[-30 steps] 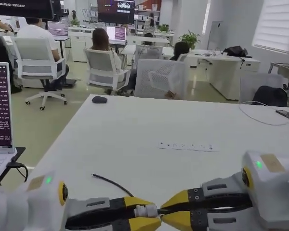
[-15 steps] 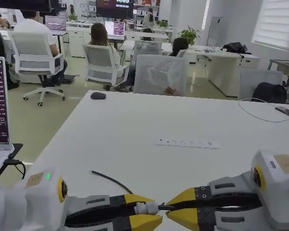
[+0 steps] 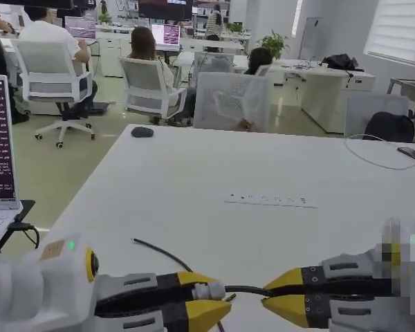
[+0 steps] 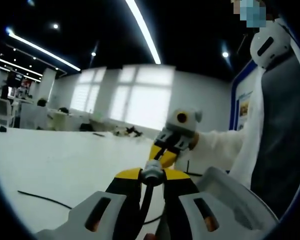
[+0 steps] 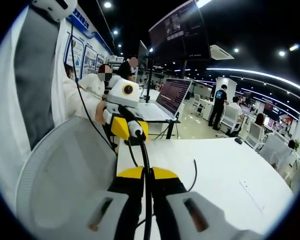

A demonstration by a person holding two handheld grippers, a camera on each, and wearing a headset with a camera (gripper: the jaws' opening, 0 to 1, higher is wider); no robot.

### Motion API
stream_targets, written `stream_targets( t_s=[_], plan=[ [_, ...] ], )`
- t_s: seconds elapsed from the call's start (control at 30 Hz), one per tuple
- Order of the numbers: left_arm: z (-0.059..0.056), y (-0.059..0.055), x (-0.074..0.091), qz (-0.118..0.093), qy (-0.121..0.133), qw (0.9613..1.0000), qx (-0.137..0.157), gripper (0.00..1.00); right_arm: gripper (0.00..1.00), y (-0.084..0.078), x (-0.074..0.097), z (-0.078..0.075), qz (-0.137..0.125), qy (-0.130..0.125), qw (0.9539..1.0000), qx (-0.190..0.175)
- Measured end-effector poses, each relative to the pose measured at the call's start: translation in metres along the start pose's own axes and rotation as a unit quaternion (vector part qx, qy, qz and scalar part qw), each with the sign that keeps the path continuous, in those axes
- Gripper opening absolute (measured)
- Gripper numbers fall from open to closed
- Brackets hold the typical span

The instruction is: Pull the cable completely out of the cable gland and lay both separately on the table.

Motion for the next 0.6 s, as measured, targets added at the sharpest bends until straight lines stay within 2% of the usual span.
stream_targets(
  t_s=[0.13, 0.23, 0.43, 0.47, 0.6],
  plan=[
    [0.001, 0.000, 0.001, -0.002, 0.006, 1.0000, 0.002, 0.17, 0.05, -0.012, 0.010, -0.007, 0.005, -0.016, 0.9997, -0.019],
    [0.001, 0.000, 0.001, 0.000, 0.005, 1.0000, 0.001, 0.17, 0.05, -0.023, 0.014, -0.012, 0.019, -0.028, 0.9990, -0.029],
    [-0.001, 0.000, 0.000, -0.002, 0.003, 1.0000, 0.003, 0.17, 0.06, -0.036, 0.020, -0.017, 0.034, -0.043, 0.9976, -0.042],
    [-0.001, 0.001, 0.001, -0.004, 0.004, 1.0000, 0.004, 0.17, 0.06, -0.040, 0.020, -0.018, 0.042, -0.052, 0.9967, -0.046],
    [-0.002, 0.000, 0.000, 0.001, 0.003, 1.0000, 0.002, 0.17, 0.07, -0.046, 0.021, -0.018, 0.042, -0.057, 0.9958, -0.058]
  ],
)
Point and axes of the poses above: the centre of the closed fingertips' face, and the gripper's own axes: x roughly backward along the fingers, z roughly to its left, y roughly out of its top, the point moved 5 cm from there along x, roughly backward along the fingers, and after that the axes turned 15 degrees about -x, right-handed, at the moved point
